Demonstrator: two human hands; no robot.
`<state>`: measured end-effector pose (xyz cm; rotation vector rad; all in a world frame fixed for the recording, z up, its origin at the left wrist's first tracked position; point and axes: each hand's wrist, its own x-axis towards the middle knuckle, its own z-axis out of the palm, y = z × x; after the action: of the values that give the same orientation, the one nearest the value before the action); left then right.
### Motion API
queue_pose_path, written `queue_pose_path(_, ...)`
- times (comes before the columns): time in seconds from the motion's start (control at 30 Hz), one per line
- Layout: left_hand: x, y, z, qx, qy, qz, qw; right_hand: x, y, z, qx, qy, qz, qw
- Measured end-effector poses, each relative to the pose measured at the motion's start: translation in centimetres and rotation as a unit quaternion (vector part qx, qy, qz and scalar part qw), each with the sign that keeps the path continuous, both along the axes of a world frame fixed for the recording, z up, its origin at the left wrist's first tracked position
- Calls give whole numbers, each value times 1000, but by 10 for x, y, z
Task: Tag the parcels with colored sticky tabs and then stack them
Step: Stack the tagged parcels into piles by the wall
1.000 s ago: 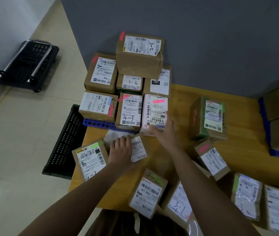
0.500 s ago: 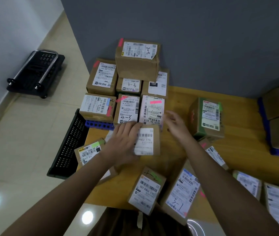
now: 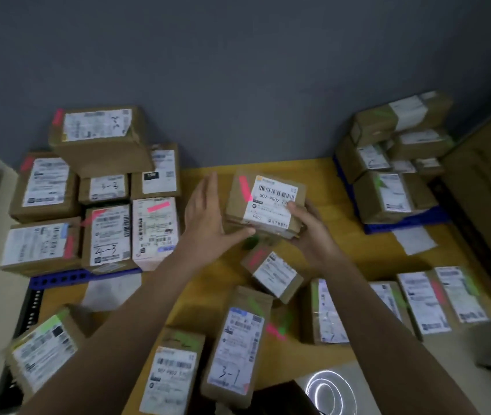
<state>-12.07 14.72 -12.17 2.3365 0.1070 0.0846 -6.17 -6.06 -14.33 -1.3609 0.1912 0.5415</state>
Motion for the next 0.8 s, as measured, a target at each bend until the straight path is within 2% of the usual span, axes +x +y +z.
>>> queue_pose_path(0.1, 25, -33, 3, -100, 63, 41, 992, 27, -45, 5, -2, -4, -23, 1000)
queue_pose_path(0.23, 49, -73, -3, -145, 66, 44, 986, 59, -81, 11, -24, -21, 25, 999)
queue_pose_path(0.33, 52, -77, -17, -180, 92, 83, 976, 82, -75, 11, -41, -26, 62, 997)
queue_pose_path(0.47, 40, -34, -42, -173, 92, 214, 957, 105, -22, 7, -63, -36, 114, 991)
queue_pose_path(0.6, 23, 30, -38, -97, 28, 359, 928, 101, 63, 2, -64, -37, 160, 984)
queue_pose_path(0.67, 11, 68, -38, -61, 11, 401, 914, 90, 107, -2, -50, -27, 175, 983)
queue_pose_path(0.8, -13, 140, -42, -131, 5, 426, 895, 61, 189, -7, -41, -20, 196, 980)
